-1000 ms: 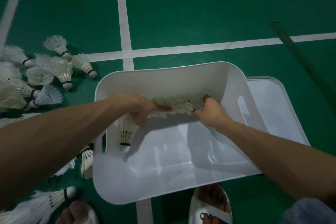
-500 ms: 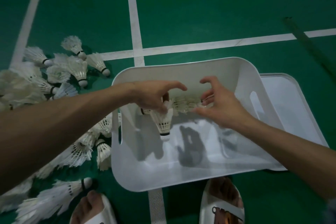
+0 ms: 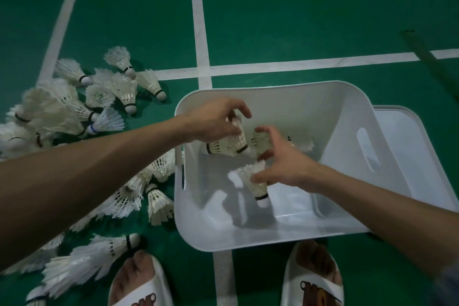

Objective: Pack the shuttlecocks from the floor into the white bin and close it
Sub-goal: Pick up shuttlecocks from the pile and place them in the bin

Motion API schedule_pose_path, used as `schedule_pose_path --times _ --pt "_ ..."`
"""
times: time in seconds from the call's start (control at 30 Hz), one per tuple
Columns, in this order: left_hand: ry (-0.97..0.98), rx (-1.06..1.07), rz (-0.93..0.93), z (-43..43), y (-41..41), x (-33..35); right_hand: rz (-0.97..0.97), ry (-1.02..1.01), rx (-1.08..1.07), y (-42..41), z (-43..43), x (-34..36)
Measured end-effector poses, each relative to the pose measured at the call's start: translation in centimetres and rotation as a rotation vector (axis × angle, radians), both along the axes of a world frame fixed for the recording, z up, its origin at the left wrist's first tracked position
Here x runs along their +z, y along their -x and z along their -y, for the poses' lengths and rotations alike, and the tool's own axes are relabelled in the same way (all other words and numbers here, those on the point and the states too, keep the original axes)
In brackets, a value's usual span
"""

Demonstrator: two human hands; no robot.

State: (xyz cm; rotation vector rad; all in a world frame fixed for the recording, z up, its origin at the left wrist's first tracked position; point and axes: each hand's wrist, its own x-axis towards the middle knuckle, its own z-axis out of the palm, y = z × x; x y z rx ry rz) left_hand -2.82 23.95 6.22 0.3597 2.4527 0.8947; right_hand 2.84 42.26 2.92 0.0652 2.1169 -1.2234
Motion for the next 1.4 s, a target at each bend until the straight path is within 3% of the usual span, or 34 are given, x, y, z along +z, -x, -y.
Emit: schedule_pose_path --times 0.37,0.6,0.87,1.1,1.2,1.4 --pt "0.281 -0.035 -0.332 0.6 0.0 0.6 0.071 -0.153 0.109 -0.2 2.0 -3.0" --pt "0.357 -0.037 -0.375 0.6 -0.2 0.5 0.101 -0.171 0.025 -0.5 3.7 -3.6" --pt "0.352 -0.044 -0.329 1.0 0.1 0.4 0.02 -0.232 0.18 -0.8 5.1 -5.3" --pt "0.362 -0.061 -0.319 0.9 0.3 0.3 0.036 -0.141 0.108 -1.0 3.2 -4.1" --pt "0.322 -0.071 -0.26 0.8 0.2 0.2 -0.058 -0.237 0.138 -0.9 2.0 -2.5" --pt "0.093 -0.114 -0.018 0.0 -0.6 0.7 -0.332 -0.187 -0.09 0.9 0.0 0.9"
